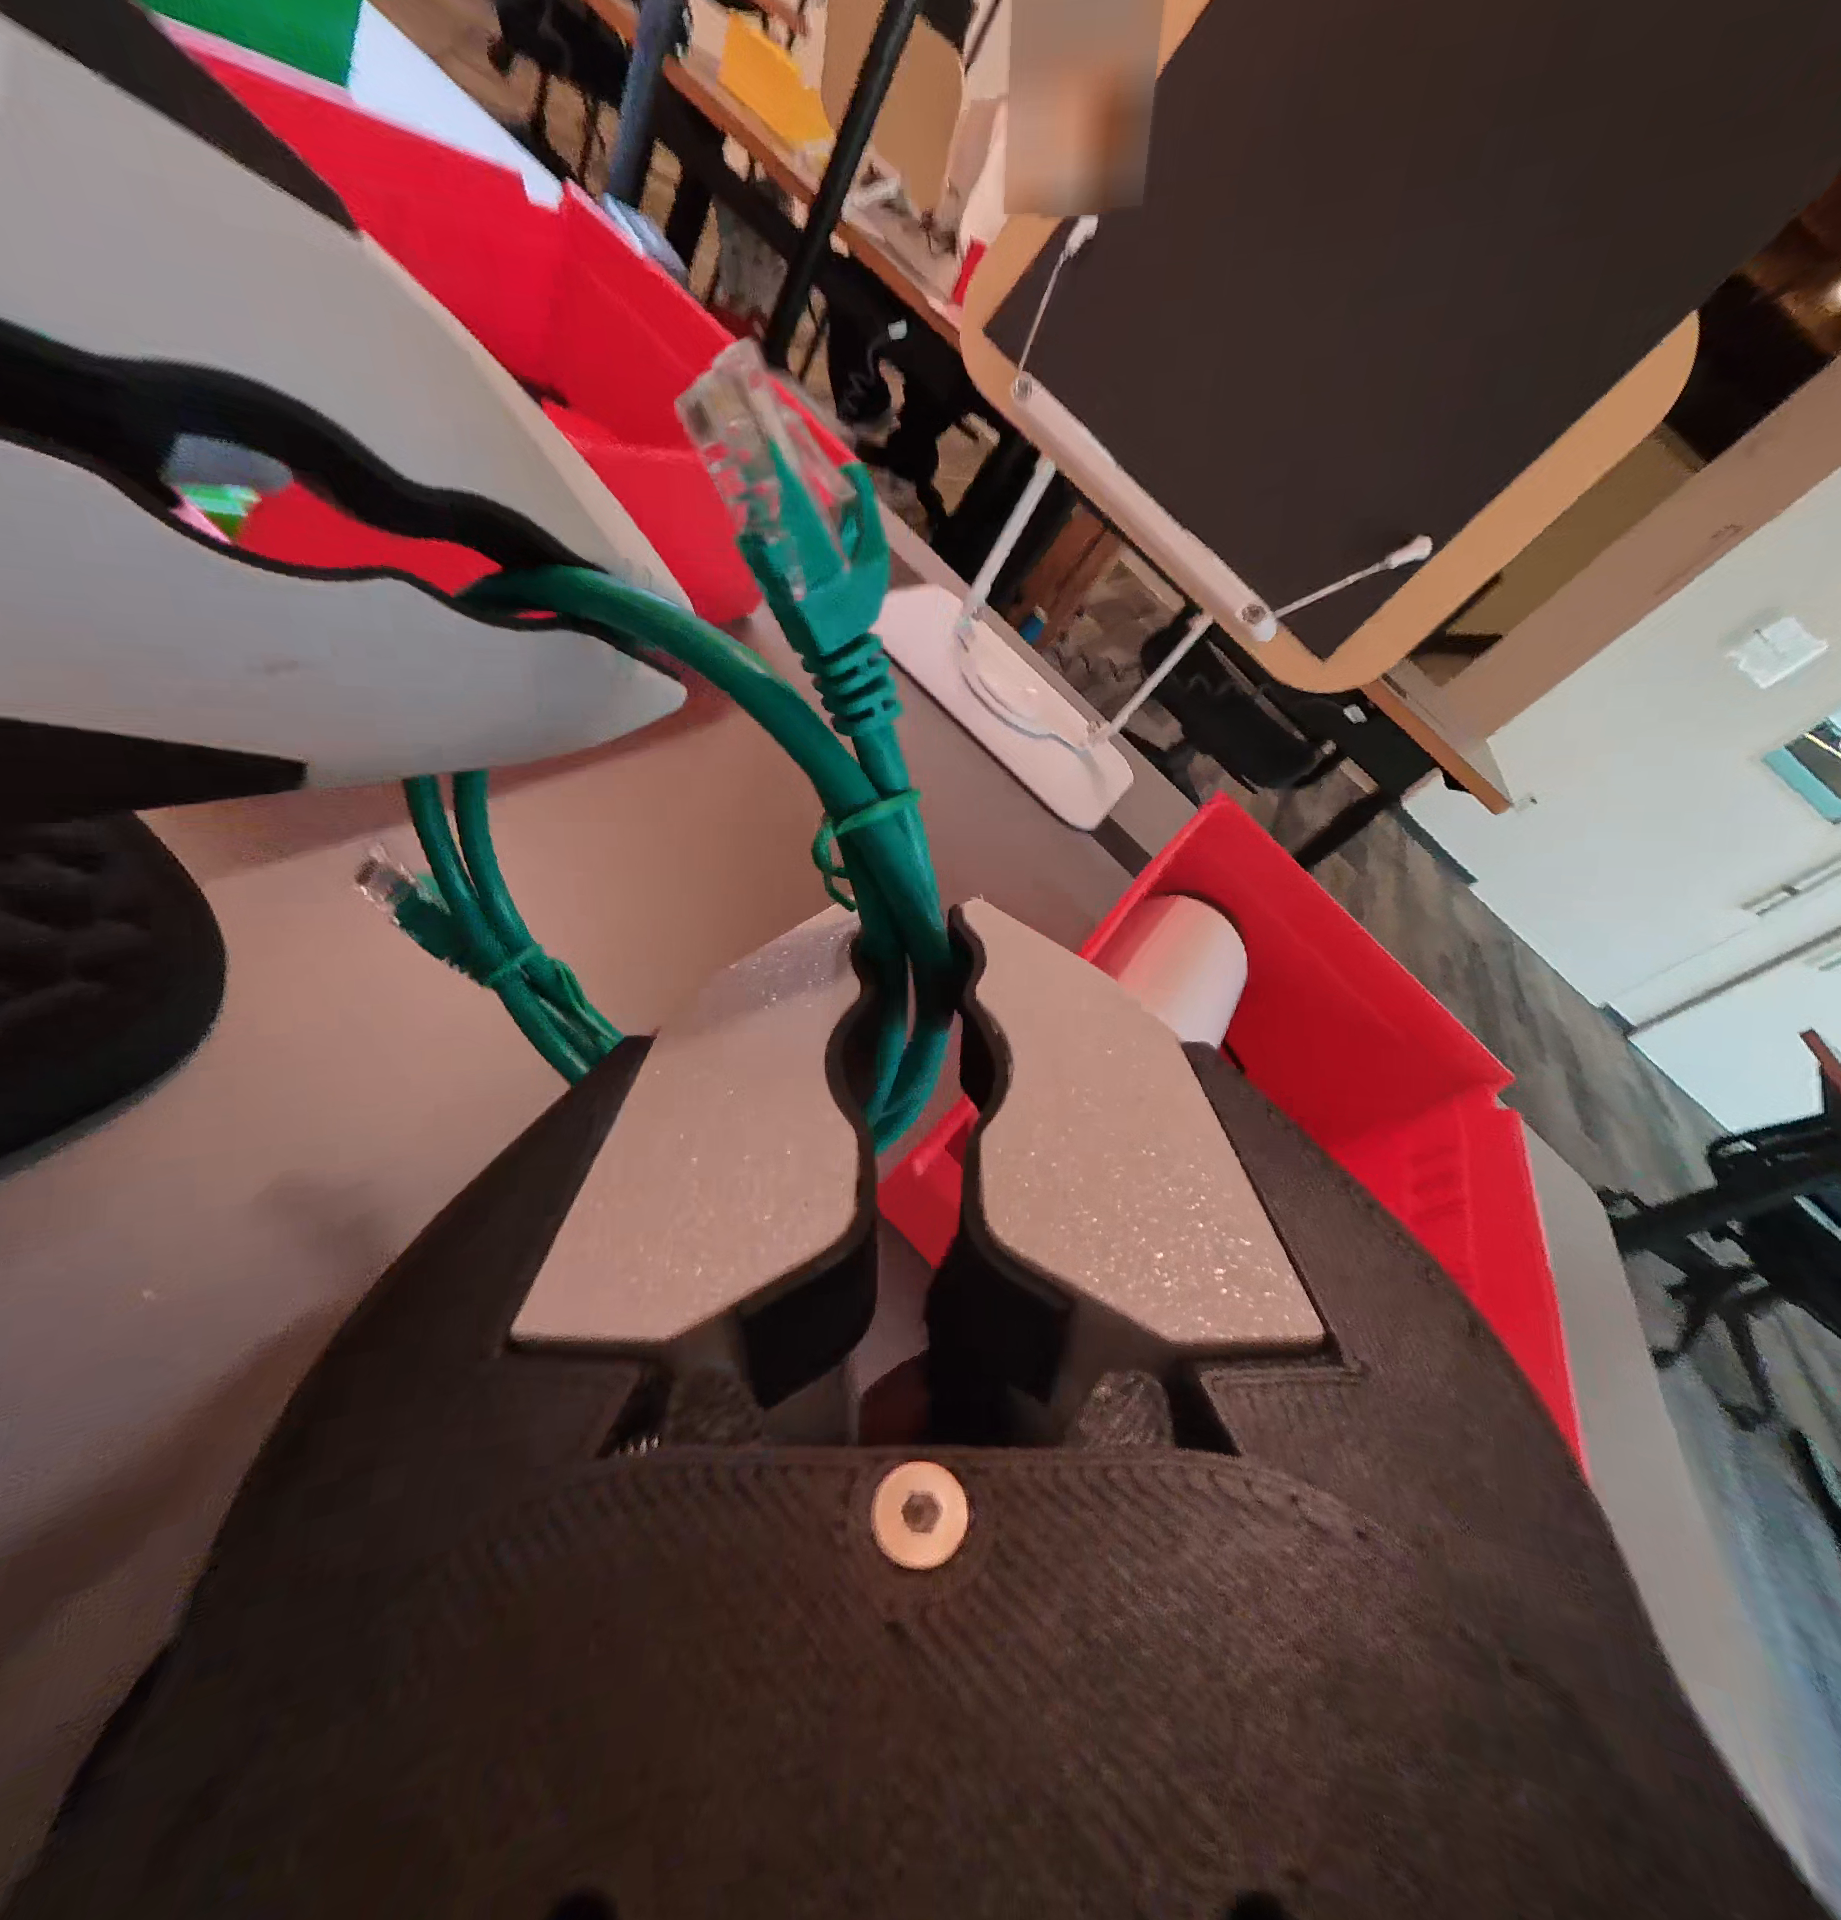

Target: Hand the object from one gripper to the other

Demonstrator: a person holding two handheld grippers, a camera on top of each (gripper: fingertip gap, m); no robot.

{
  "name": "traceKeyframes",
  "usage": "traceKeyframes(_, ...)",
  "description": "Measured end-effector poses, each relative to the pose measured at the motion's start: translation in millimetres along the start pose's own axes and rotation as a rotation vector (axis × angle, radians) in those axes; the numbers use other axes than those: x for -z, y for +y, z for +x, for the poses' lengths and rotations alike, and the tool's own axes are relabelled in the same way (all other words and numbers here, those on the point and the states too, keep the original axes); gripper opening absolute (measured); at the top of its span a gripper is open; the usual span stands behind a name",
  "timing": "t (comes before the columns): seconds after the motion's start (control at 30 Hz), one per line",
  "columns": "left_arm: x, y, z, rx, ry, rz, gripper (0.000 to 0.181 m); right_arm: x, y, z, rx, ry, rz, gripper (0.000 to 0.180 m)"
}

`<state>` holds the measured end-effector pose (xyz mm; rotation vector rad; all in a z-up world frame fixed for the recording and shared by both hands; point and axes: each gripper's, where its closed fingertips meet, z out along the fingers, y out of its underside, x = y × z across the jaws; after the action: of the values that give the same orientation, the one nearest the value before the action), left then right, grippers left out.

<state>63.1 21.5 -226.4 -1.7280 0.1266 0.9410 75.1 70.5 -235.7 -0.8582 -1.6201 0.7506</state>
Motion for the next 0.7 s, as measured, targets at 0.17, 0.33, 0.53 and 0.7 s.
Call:
traceKeyframes(0.17, 5, 2, -18, 0.241, 0.030, 0.065, 0.006, 7, -22, -2, -0.172, -0.099, 0.170, 0.054)
traceKeyframes(0.33, 15, -4, -39, 0.521, 0.073, 0.210, 0.006, 16, -38, 3, -0.341, -0.165, 0.324, 0.075)
traceKeyframes(0.53, 24, -8, -62, 0.903, 0.130, 0.401, 0.006, 12, -38, 2, -0.492, -0.238, 0.371, 0.077)
traceKeyframes(0.7, 21, -1, -67, 1.041, 0.121, 0.454, 0.006, 10, -43, -3, -0.541, -0.255, 0.407, 0.074)
